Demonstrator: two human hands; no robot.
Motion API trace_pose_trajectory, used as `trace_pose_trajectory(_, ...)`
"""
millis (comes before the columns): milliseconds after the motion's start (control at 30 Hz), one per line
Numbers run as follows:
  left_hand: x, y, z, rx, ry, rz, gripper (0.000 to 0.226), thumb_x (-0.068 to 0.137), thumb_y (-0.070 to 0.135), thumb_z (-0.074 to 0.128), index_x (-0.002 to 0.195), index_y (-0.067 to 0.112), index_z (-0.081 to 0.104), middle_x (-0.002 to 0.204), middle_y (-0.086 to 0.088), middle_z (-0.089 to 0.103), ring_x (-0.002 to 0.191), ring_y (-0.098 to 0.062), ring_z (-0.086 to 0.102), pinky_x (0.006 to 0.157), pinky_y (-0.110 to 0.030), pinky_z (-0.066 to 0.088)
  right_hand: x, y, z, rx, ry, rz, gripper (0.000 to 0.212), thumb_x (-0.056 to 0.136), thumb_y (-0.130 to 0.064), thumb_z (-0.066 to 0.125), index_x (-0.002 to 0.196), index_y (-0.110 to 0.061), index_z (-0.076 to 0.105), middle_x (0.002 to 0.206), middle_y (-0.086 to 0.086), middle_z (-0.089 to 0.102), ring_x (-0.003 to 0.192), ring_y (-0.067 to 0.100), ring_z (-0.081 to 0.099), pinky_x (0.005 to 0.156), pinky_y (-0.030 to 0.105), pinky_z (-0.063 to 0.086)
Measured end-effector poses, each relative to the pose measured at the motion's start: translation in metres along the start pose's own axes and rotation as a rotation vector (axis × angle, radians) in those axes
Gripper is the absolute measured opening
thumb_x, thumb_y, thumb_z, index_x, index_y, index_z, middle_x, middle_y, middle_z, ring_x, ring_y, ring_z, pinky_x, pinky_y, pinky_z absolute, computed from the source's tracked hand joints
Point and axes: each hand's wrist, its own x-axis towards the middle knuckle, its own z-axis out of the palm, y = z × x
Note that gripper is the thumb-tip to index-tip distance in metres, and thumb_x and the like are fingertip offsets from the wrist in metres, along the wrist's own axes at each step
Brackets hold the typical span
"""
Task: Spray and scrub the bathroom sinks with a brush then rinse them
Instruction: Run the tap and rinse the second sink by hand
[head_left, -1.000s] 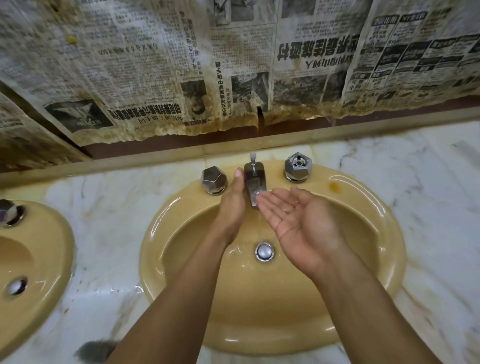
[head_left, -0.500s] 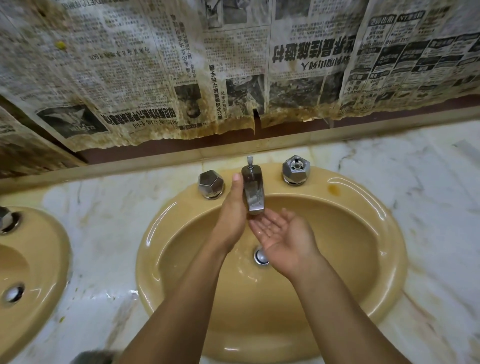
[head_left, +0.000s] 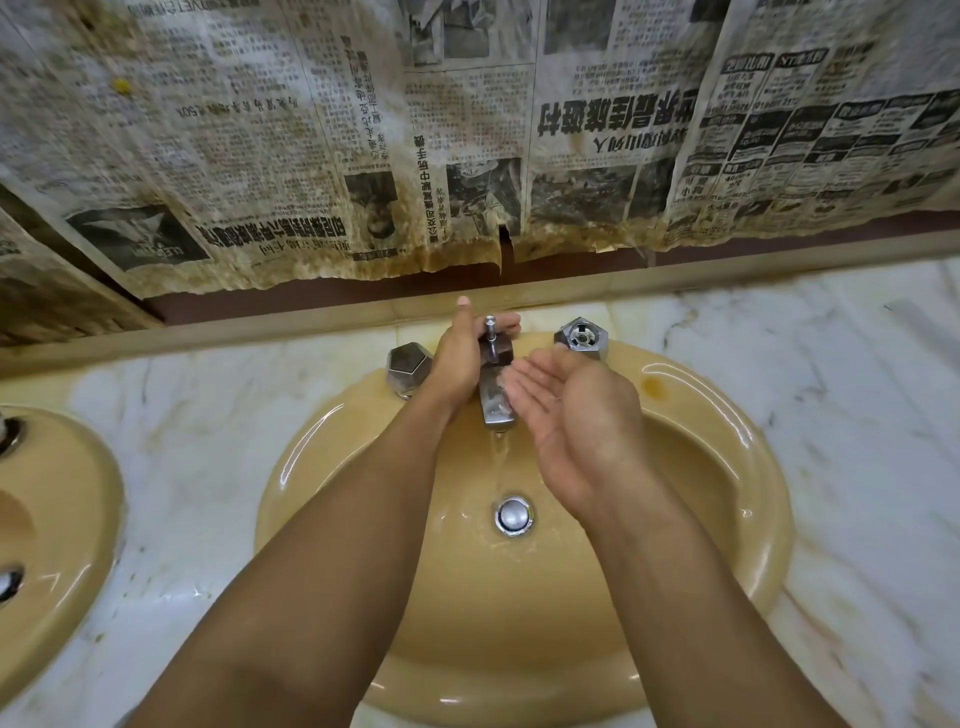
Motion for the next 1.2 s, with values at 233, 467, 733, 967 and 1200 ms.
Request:
trace_pose_trajectory(233,-0.024,-0.028,-0.015,-0.128,-0.003,-0.032,0.061,0.109,0.057,0.019,0.149,0.026,0.053,0.142,0.005,0.063,0.127,-0.002,0.057,0.116,-0.030,0.035,0.026,0.050,-0.028,0.097,0.163,0.248,0.035,0.108,-0.021,0.042,0.112,0.008,0.061,0.112,0.025,0.066,0.093,0.036,0.066,0.091,0.045,0.055)
trace_pose_trajectory(467,-0.029,-0.026,-0.019,-0.036,-0.027,-0.020,0.063,0.111,0.051,0.013,0.155,0.017,0.044,0.151,0.006,0.052,0.137,-0.003,0.043,0.122,-0.026,0.024,0.028,0.057,-0.041,0.216,0.131,0.351,0.039,0.107,-0.021,0.037,0.106,0.006,0.066,0.089,0.018,0.065,0.078,0.028,0.063,0.068,0.036,0.051)
trace_pose_trajectory(733,-0.011,-0.008,-0.015,0.139,-0.005,-0.038,0.073,0.083,0.081,0.025,0.103,0.033,0.078,0.114,0.000,0.077,0.117,-0.020,0.067,0.115,-0.046,0.041,0.000,0.003,0.004,-0.016,-0.086,0.028,0.032,0.107,-0.013,0.048,0.126,0.010,0.058,0.120,0.026,0.067,0.115,0.033,0.067,0.106,0.043,0.051)
trace_pose_trajectory(967,-0.073,-0.034,0.001,-0.512,0.285,-0.178,0.049,0.114,0.032,0.026,0.119,0.009,0.068,0.110,-0.003,0.074,0.094,-0.009,0.069,0.084,-0.026,0.051,-0.002,0.019,-0.047,0.000,0.106,-0.112,0.030,0.106,-0.015,0.048,0.114,0.009,0.063,0.112,0.024,0.072,0.104,0.030,0.073,0.100,0.039,0.055)
trace_pose_trajectory(1200,-0.105,-0.035,0.029,-0.857,0.192,-0.574,0.036,0.105,0.018,0.039,0.086,-0.001,0.063,0.072,-0.015,0.067,0.073,-0.027,0.063,0.069,-0.033,0.052,0.009,0.030,-0.108,0.028,0.180,-0.080,0.035,0.106,-0.018,0.045,0.117,0.011,0.061,0.113,0.028,0.070,0.103,0.036,0.073,0.091,0.038,0.059)
